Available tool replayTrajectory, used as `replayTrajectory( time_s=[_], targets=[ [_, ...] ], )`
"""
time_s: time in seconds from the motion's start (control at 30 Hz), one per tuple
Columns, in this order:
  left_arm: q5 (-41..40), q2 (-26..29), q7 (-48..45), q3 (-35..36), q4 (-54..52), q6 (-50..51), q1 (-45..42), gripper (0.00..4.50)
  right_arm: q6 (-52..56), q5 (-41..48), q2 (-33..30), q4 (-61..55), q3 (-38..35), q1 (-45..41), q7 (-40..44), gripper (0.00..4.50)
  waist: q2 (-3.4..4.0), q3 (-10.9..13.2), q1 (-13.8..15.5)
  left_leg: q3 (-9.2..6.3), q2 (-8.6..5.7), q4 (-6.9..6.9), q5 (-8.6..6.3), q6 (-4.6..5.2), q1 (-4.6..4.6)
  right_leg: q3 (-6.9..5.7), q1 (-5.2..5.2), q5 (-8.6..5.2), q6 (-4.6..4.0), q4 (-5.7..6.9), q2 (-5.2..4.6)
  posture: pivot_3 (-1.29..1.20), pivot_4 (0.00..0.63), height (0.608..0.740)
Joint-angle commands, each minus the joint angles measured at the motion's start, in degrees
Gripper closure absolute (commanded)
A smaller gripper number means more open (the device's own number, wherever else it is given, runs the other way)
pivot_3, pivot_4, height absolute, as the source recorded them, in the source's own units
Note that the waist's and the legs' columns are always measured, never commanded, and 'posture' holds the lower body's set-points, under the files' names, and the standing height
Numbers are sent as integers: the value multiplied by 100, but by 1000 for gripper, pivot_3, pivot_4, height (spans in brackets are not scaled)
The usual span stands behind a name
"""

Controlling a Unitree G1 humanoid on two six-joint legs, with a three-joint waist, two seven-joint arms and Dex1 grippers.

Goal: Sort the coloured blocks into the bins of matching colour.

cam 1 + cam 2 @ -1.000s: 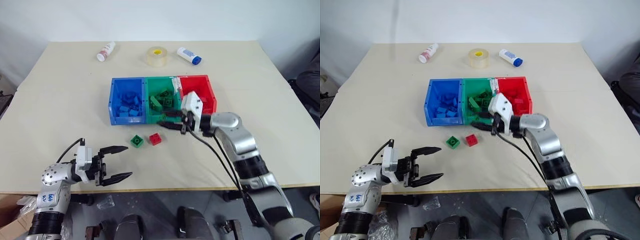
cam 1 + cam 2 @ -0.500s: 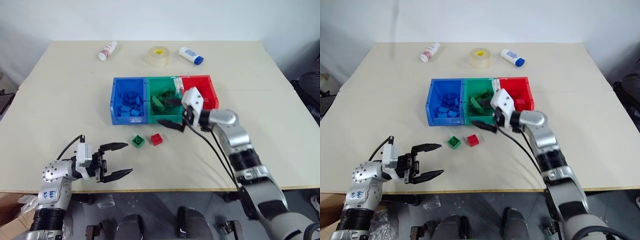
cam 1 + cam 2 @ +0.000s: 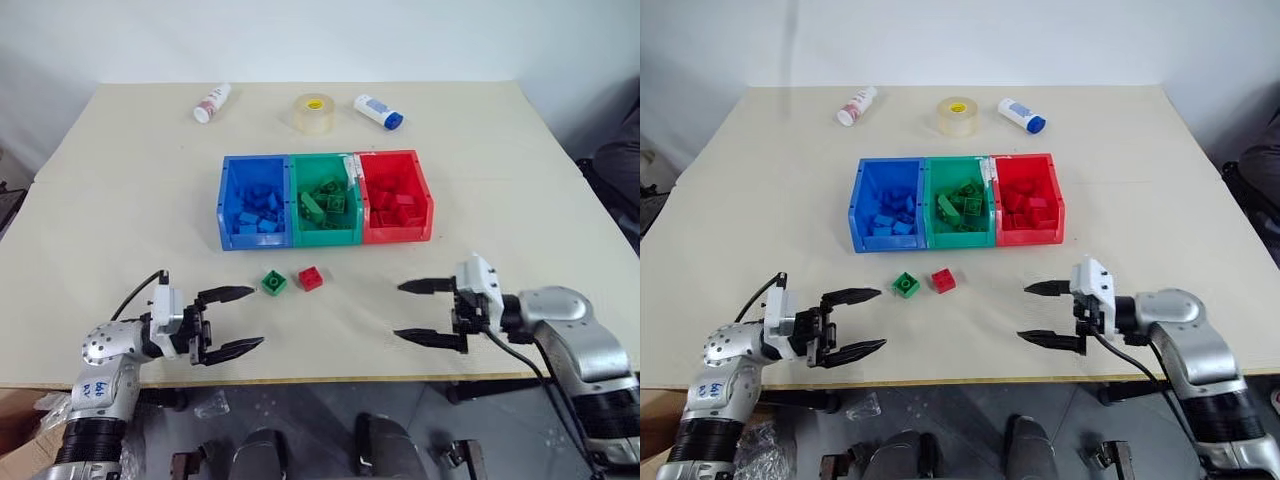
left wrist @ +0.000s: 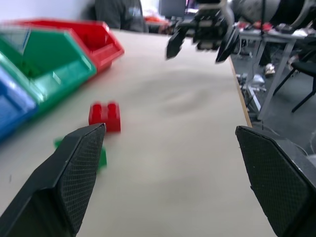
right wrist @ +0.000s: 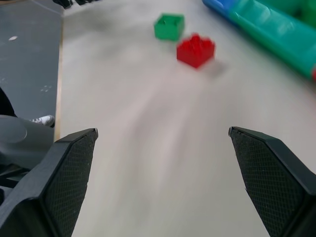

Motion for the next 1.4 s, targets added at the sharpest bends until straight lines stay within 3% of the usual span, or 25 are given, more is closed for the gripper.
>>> replayTrajectory(
  time_s=[0.03, 0.27, 0.5, 0.67, 1.1, 1.4],
  targets=[
    [-36, 44, 150, 56, -351, 21, 84, 0, -7, 180, -9, -210, -209, -89, -79, 55, 0, 0, 17, -3, 1, 1, 0, 0, 1, 0, 0, 0, 0, -6, 0, 0, 150, 740],
    [410, 81, 930, -277, -1171, 451, -59, 0, -101, 233, -67, -190, -263, -5, -91, 55, 0, 0, 56, -4, -1, 1, 0, 1, -2, 0, 6, 1, 1, -2, 0, 0, 150, 740],
    [1399, -153, 2251, -1136, -1527, 1380, -805, 0, -140, 203, -22, -340, -403, 143, -318, 55, -1, 0, 131, -4, -2, 4, 0, 0, 0, 0, 7, 1, 2, 0, 0, 0, 150, 740],
    [1976, -443, 2611, -1758, -1155, 1621, -1523, 0, -133, 282, -15, -642, -565, 419, -512, 55, -1, 1, 183, -3, -3, 5, 0, 0, -2, 0, 7, 2, 2, 0, 1, 0, 150, 740],
    [2851, -535, 2665, -2430, -13, 1549, -2270, 0, -89, 337, 148, -1279, -760, 929, -1208, 55, -3, 1, 183, -5, -3, 15, 0, 0, -3, 0, 9, 2, 2, -2, 3, 0, 150, 740],
    [2901, -790, 2631, -2463, 332, 1340, -2514, 2714, -93, 338, 99, -1345, -796, 1028, -1363, 0, -3, 0, 201, -10, -2, 34, -1, 3, -3, 0, 14, 2, 2, -2, 3, 0, 150, 740]
  ],
)
